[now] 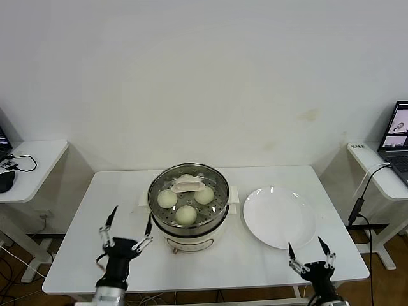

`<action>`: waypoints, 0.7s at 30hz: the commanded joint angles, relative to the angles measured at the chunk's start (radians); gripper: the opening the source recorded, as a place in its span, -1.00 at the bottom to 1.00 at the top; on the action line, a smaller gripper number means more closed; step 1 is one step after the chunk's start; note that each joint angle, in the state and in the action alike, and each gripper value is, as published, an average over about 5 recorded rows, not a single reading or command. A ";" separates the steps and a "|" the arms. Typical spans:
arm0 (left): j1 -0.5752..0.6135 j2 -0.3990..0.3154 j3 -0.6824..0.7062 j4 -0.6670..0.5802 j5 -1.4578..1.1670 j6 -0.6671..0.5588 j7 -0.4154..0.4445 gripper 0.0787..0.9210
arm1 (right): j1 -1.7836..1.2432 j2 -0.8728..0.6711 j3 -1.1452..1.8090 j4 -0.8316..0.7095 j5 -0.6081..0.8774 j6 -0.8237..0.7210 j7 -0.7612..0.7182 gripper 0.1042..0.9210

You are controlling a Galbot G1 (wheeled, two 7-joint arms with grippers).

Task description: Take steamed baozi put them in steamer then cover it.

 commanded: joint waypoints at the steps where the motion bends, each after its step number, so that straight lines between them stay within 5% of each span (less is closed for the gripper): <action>1: 0.196 0.016 -0.096 0.004 -0.417 -0.096 -0.053 0.77 | -0.094 -0.038 -0.022 -0.004 0.017 -0.026 -0.032 0.76; 21: 0.236 0.009 -0.136 0.017 -0.328 -0.069 0.054 0.77 | -0.132 0.006 -0.093 0.109 -0.008 -0.110 -0.017 0.76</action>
